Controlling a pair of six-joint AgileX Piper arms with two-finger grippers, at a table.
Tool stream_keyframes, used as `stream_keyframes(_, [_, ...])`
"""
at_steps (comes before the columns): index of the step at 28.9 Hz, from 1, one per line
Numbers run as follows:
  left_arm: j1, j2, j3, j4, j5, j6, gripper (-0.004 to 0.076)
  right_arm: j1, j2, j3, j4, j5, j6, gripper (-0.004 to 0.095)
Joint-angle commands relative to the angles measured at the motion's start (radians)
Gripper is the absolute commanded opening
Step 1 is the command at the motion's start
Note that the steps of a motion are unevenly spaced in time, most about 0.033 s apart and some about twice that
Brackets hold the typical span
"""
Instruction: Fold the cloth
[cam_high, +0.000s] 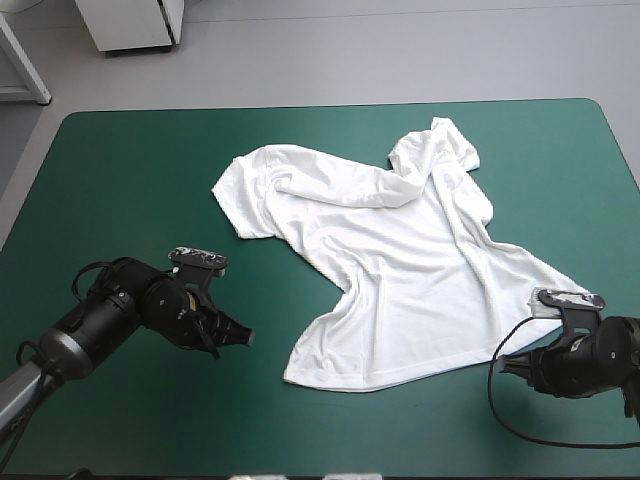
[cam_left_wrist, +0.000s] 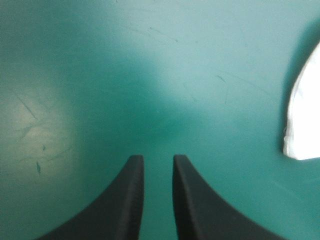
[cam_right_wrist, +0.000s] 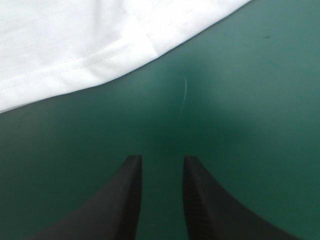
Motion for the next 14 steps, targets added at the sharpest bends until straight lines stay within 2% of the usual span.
stream_keyframes(1, [-0.007,-0.021,-0.026,-0.007,-0.012,-0.004,0.0086,-0.001,-0.004,-0.024,0.004,-0.014,-0.003,0.0260])
stream_keyframes(6, [-0.007,-0.021,-0.026,-0.007,-0.012,-0.004,-0.0003,-0.001,-0.004,-0.024,0.004,-0.009,-0.003,0.0256])
stream_keyframes(14, [-0.007,-0.021,-0.026,0.001,-0.018,-0.004,0.0001,-0.001,-0.004,-0.024,0.005,-0.001,0.001,0.0238])
